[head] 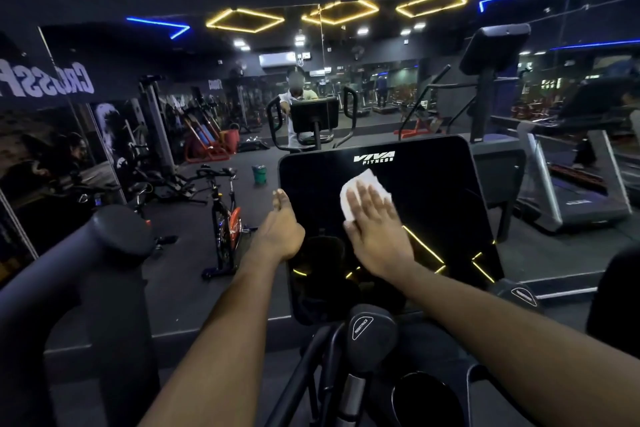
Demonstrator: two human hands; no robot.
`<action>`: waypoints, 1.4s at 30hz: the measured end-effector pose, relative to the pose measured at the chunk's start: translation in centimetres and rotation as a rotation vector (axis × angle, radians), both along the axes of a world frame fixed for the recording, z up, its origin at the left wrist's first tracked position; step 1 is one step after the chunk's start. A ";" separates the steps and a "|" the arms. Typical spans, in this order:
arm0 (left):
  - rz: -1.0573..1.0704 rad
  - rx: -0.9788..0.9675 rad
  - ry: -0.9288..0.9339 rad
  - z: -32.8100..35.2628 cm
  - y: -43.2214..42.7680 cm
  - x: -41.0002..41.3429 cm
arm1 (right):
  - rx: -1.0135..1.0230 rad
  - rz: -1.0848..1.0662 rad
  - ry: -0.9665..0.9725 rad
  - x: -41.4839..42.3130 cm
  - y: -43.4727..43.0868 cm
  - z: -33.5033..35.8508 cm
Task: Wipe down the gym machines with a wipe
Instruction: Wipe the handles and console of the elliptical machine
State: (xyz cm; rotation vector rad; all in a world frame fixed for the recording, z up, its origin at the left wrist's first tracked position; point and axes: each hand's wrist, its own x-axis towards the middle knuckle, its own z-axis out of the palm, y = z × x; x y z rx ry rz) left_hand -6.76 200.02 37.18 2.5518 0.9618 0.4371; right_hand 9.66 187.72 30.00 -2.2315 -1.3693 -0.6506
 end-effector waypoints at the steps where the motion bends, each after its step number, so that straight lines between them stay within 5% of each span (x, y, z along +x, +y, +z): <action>1: 0.000 0.002 0.003 -0.1 0.0 0.1 | -0.018 0.058 -0.008 -1.0 -0.3 -1.5; 5: -0.009 0.006 -0.003 -0.3 0.0 0.3 | -0.376 0.395 -0.324 -3.1 -4.3 -8.2; 7: -0.003 0.013 -0.007 -0.3 -0.2 0.3 | -0.302 0.323 -0.365 -1.6 -5.1 -7.8; 10: 0.006 0.022 -0.013 -0.3 -0.3 0.3 | 0.091 -0.097 0.025 -1.3 -4.3 -6.0; 12: 0.007 0.028 -0.026 -0.3 -0.2 0.4 | 0.175 -0.193 0.204 -3.0 -3.8 -7.1; 17: -0.009 0.043 -0.012 -0.7 0.4 0.7 | 0.013 -0.028 0.007 -6.4 -7.1 -13.6; 22: 0.010 0.023 -0.013 -1.6 0.9 1.2 | 0.317 -0.486 0.410 -4.8 -3.7 -9.5; 27: 0.002 0.047 -0.092 -3.1 0.7 1.5 | 0.167 -0.234 0.201 -8.1 -4.9 -13.0; 32: 0.024 0.085 -0.134 -3.7 0.9 2.1 | 0.374 -0.440 0.471 -1.5 -1.2 -4.0; 37: 0.073 0.127 -0.190 -4.4 0.4 2.5 | 0.244 -0.182 0.286 -4.1 -0.2 -4.4; 42: 0.114 0.176 -0.222 -4.9 -0.5 2.9 | 0.373 -0.635 0.484 -6.3 -3.7 -11.4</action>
